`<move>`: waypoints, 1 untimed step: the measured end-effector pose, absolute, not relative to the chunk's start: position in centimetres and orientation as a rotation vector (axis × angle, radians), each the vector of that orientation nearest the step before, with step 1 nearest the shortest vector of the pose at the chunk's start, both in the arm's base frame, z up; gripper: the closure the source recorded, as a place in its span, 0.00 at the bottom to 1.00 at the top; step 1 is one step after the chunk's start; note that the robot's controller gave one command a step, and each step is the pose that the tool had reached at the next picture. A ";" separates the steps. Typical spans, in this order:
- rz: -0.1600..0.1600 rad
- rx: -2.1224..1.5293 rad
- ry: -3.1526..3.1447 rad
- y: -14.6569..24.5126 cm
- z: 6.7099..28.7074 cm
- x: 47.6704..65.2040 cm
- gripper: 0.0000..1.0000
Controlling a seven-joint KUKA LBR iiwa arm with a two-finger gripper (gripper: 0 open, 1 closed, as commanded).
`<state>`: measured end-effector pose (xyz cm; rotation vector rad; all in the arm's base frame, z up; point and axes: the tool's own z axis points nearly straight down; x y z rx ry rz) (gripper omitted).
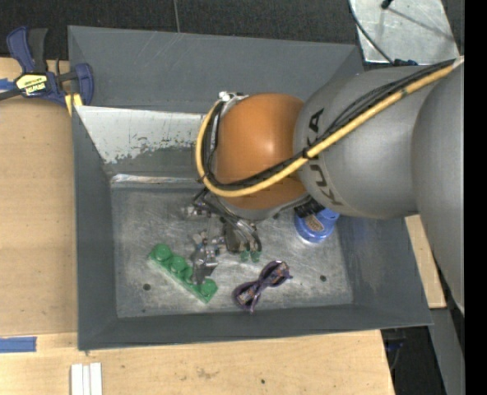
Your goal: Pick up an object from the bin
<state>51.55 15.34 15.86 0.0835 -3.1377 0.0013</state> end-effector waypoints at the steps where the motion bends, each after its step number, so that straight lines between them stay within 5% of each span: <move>1: 0.000 -0.168 -3.137 16.1 13.1 51.8 0.00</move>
Offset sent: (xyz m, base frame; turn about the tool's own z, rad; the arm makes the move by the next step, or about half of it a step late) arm -0.0172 0.0213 -0.0886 0.1958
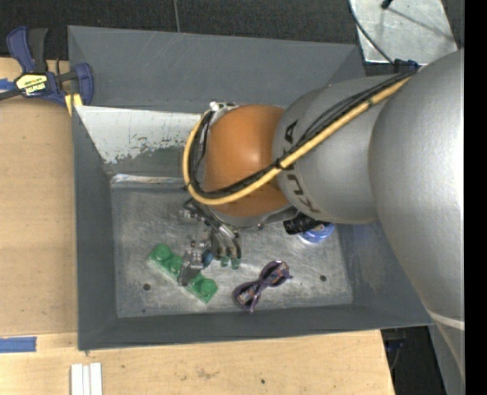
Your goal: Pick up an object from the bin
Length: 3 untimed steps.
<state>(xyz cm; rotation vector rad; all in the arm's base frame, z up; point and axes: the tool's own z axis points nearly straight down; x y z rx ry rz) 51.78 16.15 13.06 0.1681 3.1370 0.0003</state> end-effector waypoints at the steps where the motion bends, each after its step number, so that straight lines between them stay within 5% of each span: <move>1: 0.002 0.217 3.130 17.3 7.4 50.2 0.00; 2: 0.016 0.293 3.118 17.0 7.5 51.5 1.00; 3: 0.016 0.294 3.118 17.0 7.5 51.5 1.00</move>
Offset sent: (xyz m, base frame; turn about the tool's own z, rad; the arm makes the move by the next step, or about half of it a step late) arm -0.0063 0.0040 -0.0606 0.0857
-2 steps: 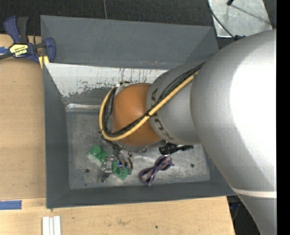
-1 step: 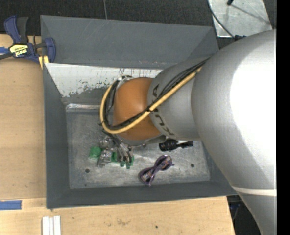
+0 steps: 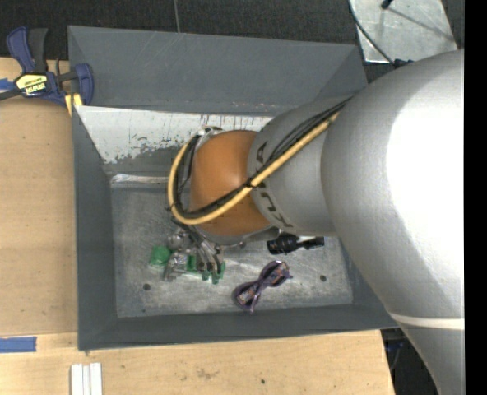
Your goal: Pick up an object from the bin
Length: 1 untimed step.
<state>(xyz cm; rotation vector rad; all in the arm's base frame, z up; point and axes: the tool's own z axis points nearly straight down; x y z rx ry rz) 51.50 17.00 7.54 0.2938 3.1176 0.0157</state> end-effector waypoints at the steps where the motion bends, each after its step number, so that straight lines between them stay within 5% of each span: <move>1: 0.014 0.294 3.119 17.0 7.8 51.4 1.00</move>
Offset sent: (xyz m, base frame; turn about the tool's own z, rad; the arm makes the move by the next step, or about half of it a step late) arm -0.0001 -0.0001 0.0503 -0.0001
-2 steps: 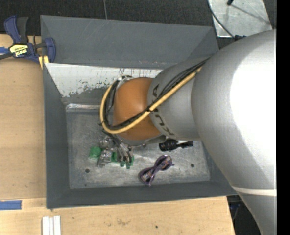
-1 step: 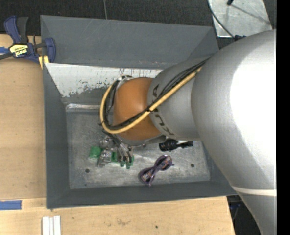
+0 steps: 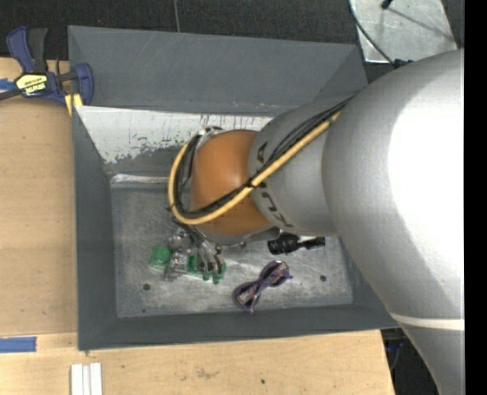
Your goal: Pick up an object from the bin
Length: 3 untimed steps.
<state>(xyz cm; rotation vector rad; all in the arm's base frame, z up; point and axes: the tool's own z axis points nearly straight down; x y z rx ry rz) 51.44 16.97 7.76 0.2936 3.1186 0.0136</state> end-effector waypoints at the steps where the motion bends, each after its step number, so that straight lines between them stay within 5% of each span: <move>1: 0.002 0.294 3.129 16.8 9.0 51.2 1.00; 3: -0.002 0.294 3.132 16.7 13.0 51.2 1.00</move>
Offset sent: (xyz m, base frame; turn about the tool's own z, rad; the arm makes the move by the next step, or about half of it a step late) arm 0.0001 0.0001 0.0787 0.0000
